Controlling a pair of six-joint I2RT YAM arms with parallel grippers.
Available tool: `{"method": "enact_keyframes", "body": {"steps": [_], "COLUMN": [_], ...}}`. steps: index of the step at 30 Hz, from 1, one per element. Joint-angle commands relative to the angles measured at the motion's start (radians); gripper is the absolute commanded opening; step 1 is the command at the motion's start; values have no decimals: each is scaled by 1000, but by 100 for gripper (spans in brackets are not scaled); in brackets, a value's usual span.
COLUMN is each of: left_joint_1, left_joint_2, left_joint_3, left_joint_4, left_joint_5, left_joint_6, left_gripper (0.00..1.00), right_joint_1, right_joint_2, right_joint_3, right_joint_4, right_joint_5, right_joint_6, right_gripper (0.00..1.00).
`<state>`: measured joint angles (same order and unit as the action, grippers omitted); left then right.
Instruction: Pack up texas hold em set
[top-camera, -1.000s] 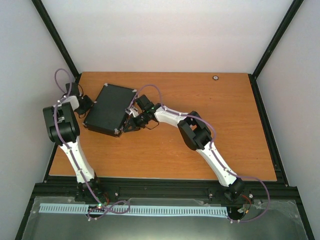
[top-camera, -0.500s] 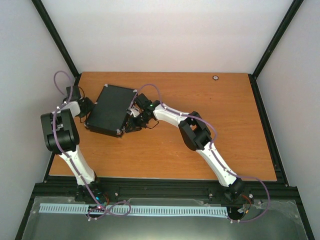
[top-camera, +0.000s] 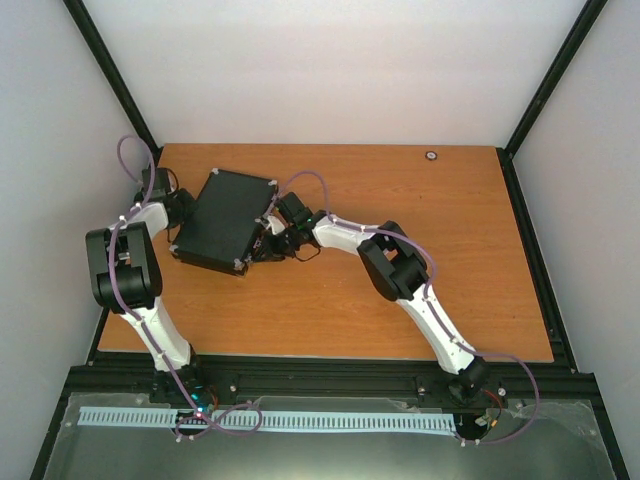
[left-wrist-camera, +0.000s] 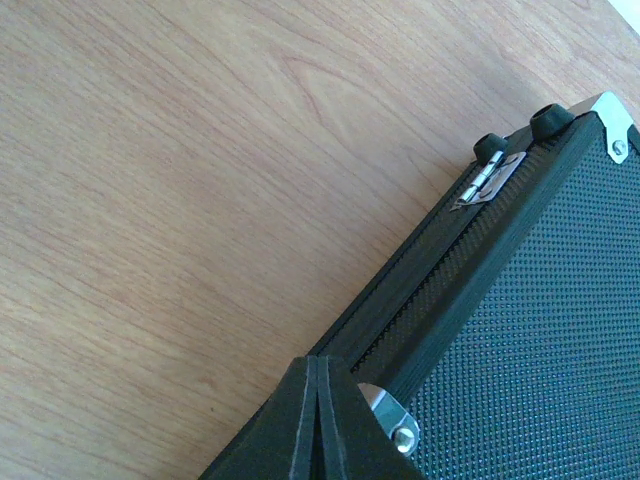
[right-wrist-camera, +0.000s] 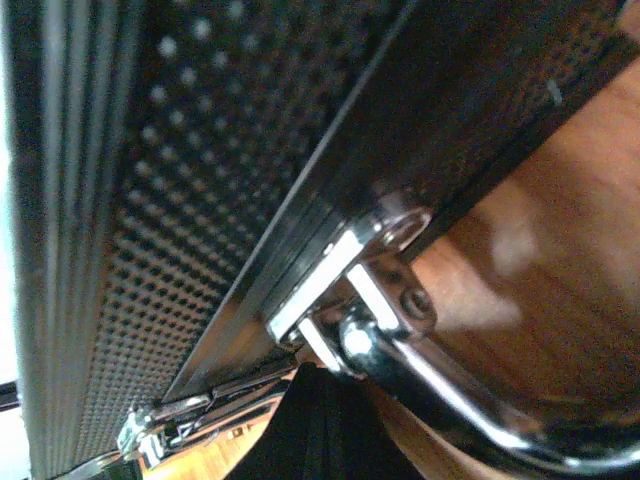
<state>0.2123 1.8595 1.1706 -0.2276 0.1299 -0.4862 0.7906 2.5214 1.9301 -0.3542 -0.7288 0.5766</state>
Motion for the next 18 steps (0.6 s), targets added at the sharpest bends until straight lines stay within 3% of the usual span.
{"method": "enact_keyframes", "body": {"steps": [1, 4, 11, 18], "left_joint_1": [-131, -131, -132, -129], "left_joint_2": [79, 74, 74, 86], "left_joint_3": [-117, -121, -93, 32], "left_joint_4": [-358, -355, -364, -413], "left_joint_5": [287, 291, 276, 231], "left_joint_6": [8, 4, 4, 2], "left_gripper": [1, 1, 1, 1], "right_joint_1": [34, 35, 26, 17], "right_joint_2": [163, 159, 24, -135], "right_joint_3": [-111, -112, -149, -207], "right_joint_4": [112, 165, -76, -153], "right_joint_5": [3, -34, 207, 389], "right_joint_6": [93, 119, -23, -120], "right_gripper": [3, 3, 3, 3]}}
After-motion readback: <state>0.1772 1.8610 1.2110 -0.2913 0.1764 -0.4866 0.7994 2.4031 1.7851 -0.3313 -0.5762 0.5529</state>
